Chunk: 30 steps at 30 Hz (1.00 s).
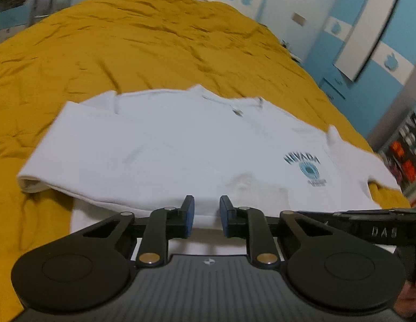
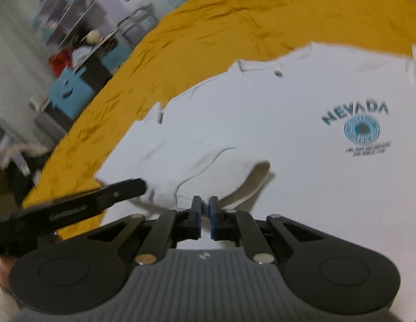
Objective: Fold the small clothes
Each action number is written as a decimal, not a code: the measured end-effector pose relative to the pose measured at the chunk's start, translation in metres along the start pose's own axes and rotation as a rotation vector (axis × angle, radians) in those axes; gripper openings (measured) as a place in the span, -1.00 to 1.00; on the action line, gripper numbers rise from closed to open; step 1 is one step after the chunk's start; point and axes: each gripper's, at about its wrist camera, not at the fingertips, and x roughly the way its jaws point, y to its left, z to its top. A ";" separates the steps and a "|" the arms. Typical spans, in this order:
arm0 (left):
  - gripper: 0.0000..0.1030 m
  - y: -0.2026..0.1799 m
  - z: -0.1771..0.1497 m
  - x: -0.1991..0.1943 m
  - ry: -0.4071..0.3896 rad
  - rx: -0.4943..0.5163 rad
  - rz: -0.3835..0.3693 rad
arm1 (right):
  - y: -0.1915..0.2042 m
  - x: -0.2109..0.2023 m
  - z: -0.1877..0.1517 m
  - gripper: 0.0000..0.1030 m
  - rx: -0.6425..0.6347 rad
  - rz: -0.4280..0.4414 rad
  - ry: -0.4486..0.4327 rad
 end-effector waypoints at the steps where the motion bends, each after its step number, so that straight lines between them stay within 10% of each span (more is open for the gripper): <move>1: -0.57 -0.005 -0.002 0.003 0.010 0.019 0.000 | 0.000 0.003 -0.005 -1.00 -0.012 0.003 0.019; 8: -0.57 -0.029 -0.020 0.028 0.109 0.131 0.029 | -0.017 0.012 -0.024 -0.87 0.054 -0.004 0.066; 11: -0.57 -0.026 -0.023 0.028 0.101 0.117 0.017 | -0.027 0.005 -0.016 -0.09 0.105 -0.010 0.009; 21: -0.57 0.004 -0.005 -0.012 -0.036 -0.015 0.074 | -0.082 0.051 -0.001 -0.64 0.480 0.114 0.056; 30: -0.57 0.082 0.006 -0.053 -0.131 -0.213 0.274 | -0.017 0.018 0.081 -0.99 0.201 0.117 -0.019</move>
